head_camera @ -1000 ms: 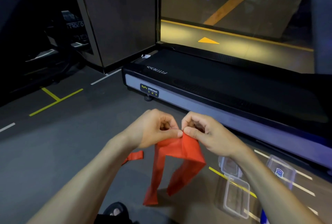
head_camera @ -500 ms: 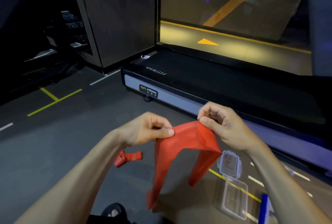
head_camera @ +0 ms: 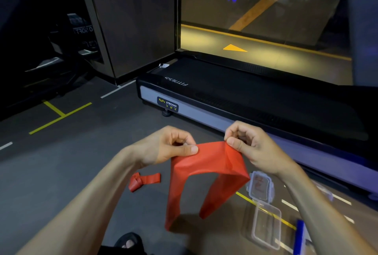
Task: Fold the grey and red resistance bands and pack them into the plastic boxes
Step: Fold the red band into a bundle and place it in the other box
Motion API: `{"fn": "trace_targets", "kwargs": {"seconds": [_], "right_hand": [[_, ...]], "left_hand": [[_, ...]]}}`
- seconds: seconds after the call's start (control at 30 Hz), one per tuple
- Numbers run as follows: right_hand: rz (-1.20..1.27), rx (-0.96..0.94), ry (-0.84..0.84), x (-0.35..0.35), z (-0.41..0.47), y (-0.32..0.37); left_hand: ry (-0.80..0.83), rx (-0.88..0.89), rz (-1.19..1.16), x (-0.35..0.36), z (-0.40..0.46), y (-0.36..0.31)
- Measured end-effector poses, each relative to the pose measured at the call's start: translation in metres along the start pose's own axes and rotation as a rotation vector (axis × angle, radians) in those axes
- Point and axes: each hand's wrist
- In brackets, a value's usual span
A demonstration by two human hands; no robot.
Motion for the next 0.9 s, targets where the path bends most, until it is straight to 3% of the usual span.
{"fn": "trace_targets", "kwargs": {"seconds": [0.37,0.47,0.7,0.9], "right_hand": [[0.387,0.039,0.053,0.029,0.002,0.01],[0.217,0.015,0.043,0.04,0.004,0.008],[-0.009,-0.003,0.087,0.038,0.005,0.014],[0.013,-0.111,0.073,0.026,0.009,0.033]], "left_hand": [[0.024,0.062,0.131,0.02,0.014,-0.008],[0.008,0.098,0.164,0.023,0.015,-0.009],[-0.169,0.16,0.492,0.02,0.012,-0.003],[0.07,0.025,0.115,0.019,0.008,0.003]]}}
Point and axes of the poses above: each hand's wrist, its own z-axis towards the middle knuckle, its own x-axis out of the palm, y = z × x, and after that the axes turned 3 degrees about -x, right-handed
